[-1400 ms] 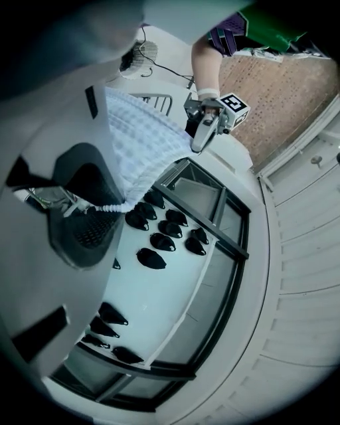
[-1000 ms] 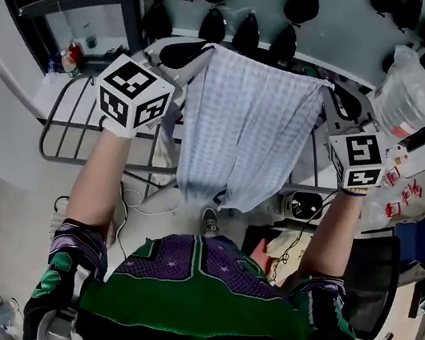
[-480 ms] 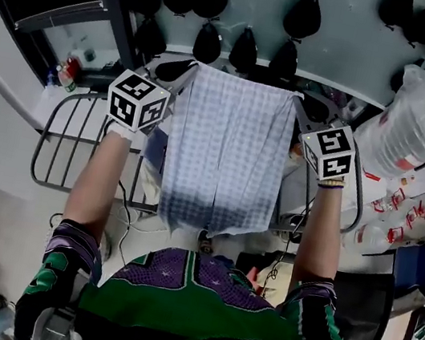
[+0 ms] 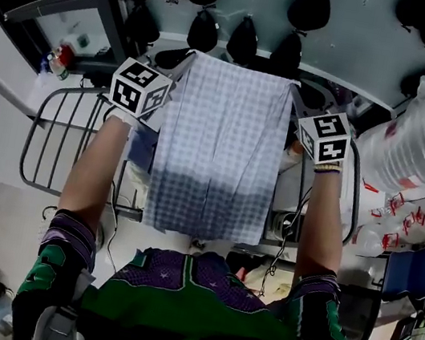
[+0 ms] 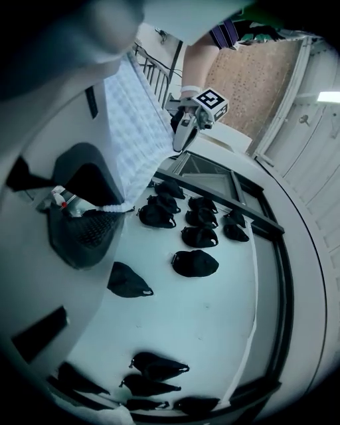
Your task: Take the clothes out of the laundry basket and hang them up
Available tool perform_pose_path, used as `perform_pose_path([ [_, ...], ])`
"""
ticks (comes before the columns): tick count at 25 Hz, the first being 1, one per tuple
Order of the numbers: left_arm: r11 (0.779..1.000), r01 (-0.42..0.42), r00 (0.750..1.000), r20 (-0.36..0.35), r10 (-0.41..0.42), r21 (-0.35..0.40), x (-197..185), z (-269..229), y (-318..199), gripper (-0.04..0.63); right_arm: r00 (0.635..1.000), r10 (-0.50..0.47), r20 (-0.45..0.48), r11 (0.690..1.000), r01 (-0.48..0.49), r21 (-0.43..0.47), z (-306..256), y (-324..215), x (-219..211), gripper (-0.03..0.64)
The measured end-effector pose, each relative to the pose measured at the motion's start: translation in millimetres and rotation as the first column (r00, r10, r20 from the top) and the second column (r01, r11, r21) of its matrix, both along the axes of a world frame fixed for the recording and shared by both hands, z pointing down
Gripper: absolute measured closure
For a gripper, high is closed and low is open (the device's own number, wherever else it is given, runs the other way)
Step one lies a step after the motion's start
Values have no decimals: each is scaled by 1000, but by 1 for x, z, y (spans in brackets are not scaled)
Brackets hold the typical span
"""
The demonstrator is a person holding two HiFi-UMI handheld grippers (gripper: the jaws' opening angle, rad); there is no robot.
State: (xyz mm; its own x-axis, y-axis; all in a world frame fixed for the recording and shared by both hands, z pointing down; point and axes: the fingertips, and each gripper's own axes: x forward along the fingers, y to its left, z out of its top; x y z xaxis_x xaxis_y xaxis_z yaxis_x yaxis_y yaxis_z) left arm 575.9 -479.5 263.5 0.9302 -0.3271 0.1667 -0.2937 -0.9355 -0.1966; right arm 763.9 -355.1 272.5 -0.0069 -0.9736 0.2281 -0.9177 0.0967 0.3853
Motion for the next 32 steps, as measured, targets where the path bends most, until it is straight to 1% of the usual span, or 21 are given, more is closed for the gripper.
perform_pose_path([
  [4,1000,24,1000,-8,-24,5,18,-3,-24,557,1000,-4,0,1000,4,5,-4,-25,19,592],
  [10,998,47,999,-5,-47,36,51,-16,-70,557,1000,-11,-17,1000,12,18,-20,-68,53,592],
  [14,998,58,998,-20,-58,20,76,-26,-101,557,1000,-6,-24,999,7,35,-35,-96,78,592],
  [16,997,63,998,-22,-62,33,84,-32,-113,557,1000,-4,-20,999,5,51,-43,-107,84,592],
  [18,998,65,998,-24,-64,29,90,-30,-123,557,1000,-4,-19,999,5,52,-40,-118,86,592],
  [19,998,65,998,-21,-64,17,92,-24,-128,557,1000,-6,-14,999,7,42,-33,-122,87,592],
  [21,998,64,998,10,-64,-11,96,-1,-134,557,1000,-11,9,1000,11,3,-7,-130,90,592],
  [24,995,63,995,79,-57,-73,100,52,-137,557,998,-11,55,996,15,-86,48,-136,93,592],
  [26,991,66,993,109,-53,-118,100,86,-137,557,997,-3,83,990,15,-137,85,-138,94,591],
  [29,980,75,988,147,-48,-182,100,133,-133,557,992,10,129,980,16,-196,130,-139,94,591],
  [32,961,85,985,169,-41,-263,99,171,-132,555,981,16,193,968,34,-251,164,-139,93,589],
])
